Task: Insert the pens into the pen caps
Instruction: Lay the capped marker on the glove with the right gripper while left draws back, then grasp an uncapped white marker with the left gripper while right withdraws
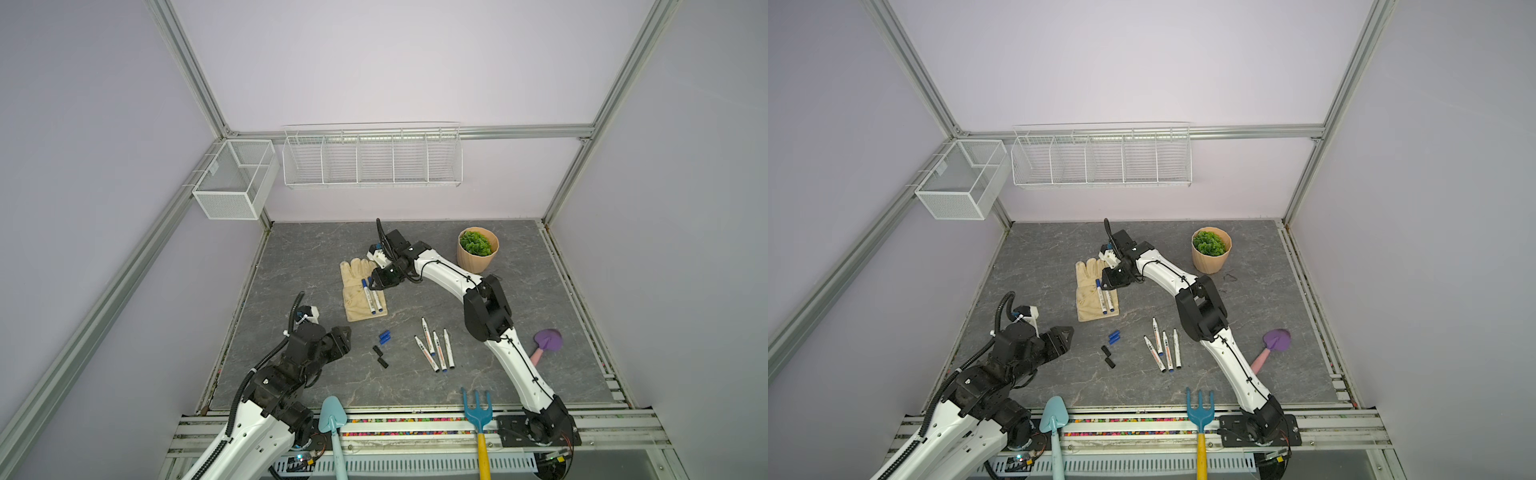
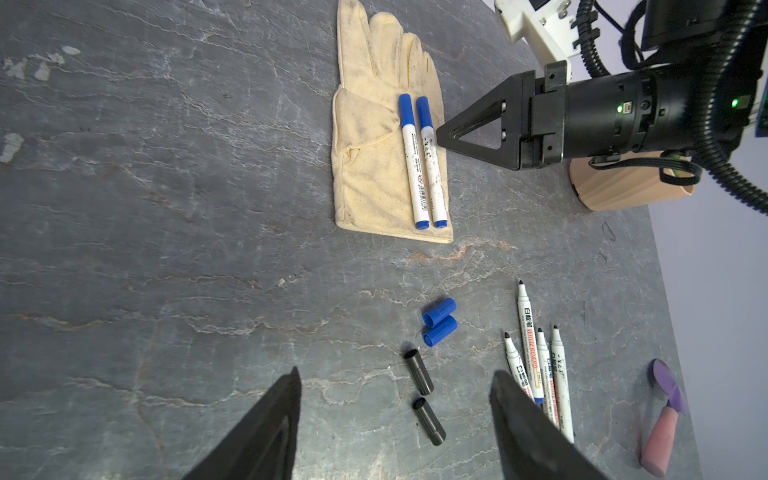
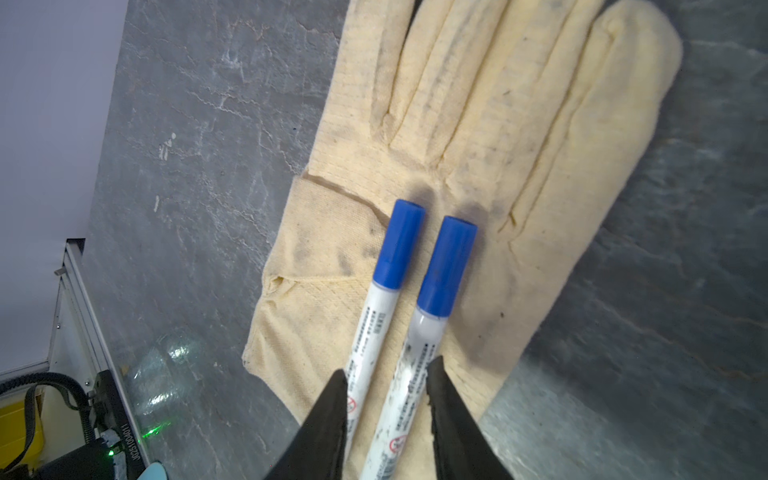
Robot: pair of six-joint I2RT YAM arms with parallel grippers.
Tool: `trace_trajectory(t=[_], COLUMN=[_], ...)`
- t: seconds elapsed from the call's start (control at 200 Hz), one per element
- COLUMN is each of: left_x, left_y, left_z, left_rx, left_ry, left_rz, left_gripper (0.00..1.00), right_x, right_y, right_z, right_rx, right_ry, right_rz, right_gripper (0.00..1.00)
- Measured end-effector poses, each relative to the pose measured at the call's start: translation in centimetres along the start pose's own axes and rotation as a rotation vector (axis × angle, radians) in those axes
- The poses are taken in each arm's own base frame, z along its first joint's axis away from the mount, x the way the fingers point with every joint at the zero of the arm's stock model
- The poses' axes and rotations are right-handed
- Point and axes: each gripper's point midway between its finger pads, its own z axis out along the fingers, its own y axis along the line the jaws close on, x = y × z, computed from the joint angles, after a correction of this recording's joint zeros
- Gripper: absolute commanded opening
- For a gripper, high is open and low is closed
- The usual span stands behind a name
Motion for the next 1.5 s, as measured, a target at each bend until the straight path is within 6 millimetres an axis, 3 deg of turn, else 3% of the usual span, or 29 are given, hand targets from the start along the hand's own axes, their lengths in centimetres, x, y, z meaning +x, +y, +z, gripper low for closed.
trace_trajectory(t=[0.115,0.22,0.47,0.61,0.77,0.95,1.19,1.499], left_x=[0.4,0.7,1.6,2.8,4.0,6.2,6.2,5.7], left_y=[0.1,-0.2,-1.1,-1.7,-2.7,-2.7,-2.4,-2.1], left_z=[0.5,0.8,1.4,1.8,2.7,4.7,5.8,5.8], left_rx=[-0.011,-0.003,0.045,0.053,0.061,0.001,-0.048,-0.071], left_ry=[0.025,0.045,0.082,0.121,0.158,0.22,0.209,0.183], left_rz=[0.003,0.003,-0.01,0.007,0.034,0.067,0.016,-0.002], left_gripper=[0.71,0.71,0.71,0.71,0.71,0.71,0.71,0.72], right_x=[0.7,2.0,6.8,11.0,16.5,19.8,22.2,23.2], right_y=[-0.3,0.2,4.1,5.9,5.3,3.5,1.3,-0.6], right_z=[-0.3,-1.9,-11.0,-13.6,-13.3,-12.6,-10.5,-7.6], right_rx=[0.013,0.013,-0.017,0.01,0.07,0.172,0.265,0.316], right_ry=[0.012,0.012,-0.095,-0.101,-0.005,0.103,0.214,0.297], right_rz=[0.008,0.017,0.019,-0.026,-0.033,-0.055,-0.093,-0.108], right_gripper=[0.37,0.37,0.38,0.38,0.38,0.39,0.38,0.37])
